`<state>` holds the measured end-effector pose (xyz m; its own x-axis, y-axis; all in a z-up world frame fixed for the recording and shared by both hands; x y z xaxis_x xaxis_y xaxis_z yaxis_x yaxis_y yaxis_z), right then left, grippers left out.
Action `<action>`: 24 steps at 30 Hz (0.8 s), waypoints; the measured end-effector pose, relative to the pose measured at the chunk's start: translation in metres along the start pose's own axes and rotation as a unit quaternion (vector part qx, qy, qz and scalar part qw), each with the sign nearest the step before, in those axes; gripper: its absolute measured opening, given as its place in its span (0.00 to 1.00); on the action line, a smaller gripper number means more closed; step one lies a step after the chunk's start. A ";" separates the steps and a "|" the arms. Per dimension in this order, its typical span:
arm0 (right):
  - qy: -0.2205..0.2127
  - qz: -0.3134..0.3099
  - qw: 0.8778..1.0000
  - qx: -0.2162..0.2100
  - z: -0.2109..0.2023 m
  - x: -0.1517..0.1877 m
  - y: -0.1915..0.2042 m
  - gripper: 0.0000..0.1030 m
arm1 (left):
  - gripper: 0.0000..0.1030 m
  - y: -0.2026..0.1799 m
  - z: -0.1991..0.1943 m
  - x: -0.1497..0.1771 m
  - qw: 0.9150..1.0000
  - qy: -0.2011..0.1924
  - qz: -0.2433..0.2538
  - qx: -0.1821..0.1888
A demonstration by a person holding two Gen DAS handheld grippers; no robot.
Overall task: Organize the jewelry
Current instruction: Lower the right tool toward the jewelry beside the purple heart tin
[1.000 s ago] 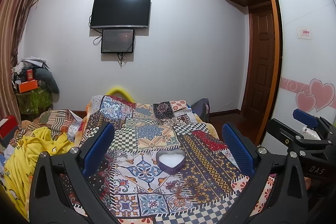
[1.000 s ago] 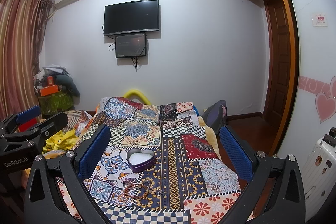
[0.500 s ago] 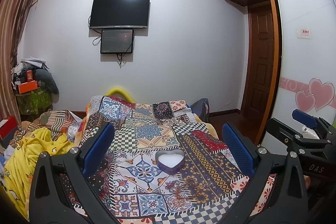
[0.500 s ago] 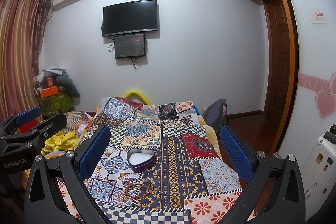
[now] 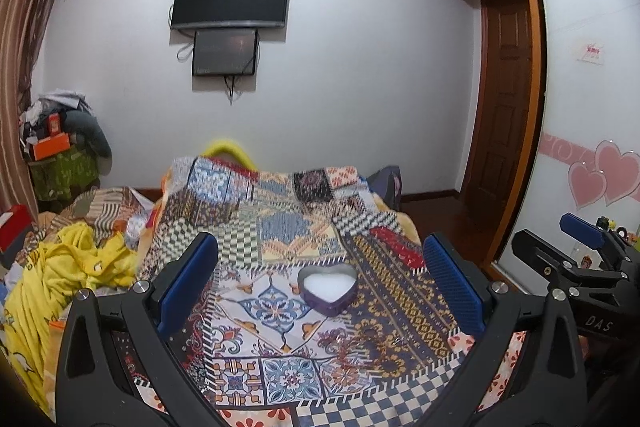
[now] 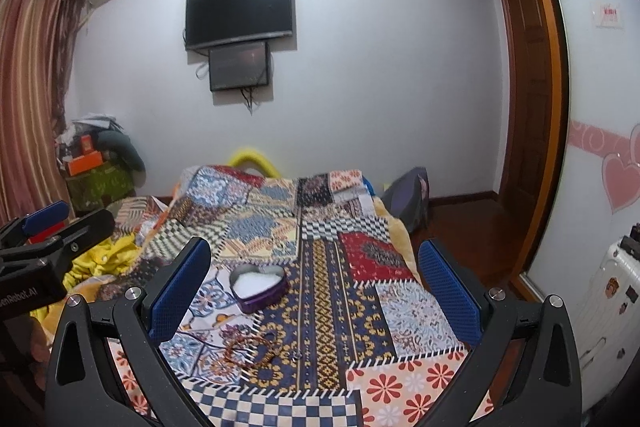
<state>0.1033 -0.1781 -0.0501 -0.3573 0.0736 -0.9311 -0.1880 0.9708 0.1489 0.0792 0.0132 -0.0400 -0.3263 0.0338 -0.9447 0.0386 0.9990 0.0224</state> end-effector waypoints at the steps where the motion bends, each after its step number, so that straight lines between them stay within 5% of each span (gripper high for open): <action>1: 0.005 0.001 1.000 0.002 0.003 0.002 -0.002 1.00 | 1.00 0.002 0.008 0.004 1.000 0.010 -0.002 0.000; 4: 0.031 0.005 0.999 0.010 0.020 0.015 -0.012 1.00 | 0.98 0.007 0.027 0.016 0.999 0.035 -0.002 -0.009; 11: 0.093 0.001 0.995 0.029 0.053 0.047 -0.033 0.97 | 0.74 0.021 0.079 0.055 0.992 0.124 -0.003 -0.017; 24: 0.192 -0.013 0.981 -0.016 0.087 0.094 -0.031 0.56 | 0.41 0.008 0.129 0.115 0.969 0.243 0.005 0.041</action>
<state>0.1552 -0.1815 -0.1709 -0.6687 -0.0493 -0.7419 -0.2292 0.9629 0.1426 0.1641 0.0218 -0.1910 -0.7309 0.0735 -0.6786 0.1132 0.9935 -0.0144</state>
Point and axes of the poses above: each gripper's, at about its wrist camera, not at the fingertips, and z roughly the way its jaws point, y to its left, x to its underside, the point moved 5 cm from there along z, roughly the way its jaws point, and after that the axes turned 6 degrees about z, right-handed, at the moved point
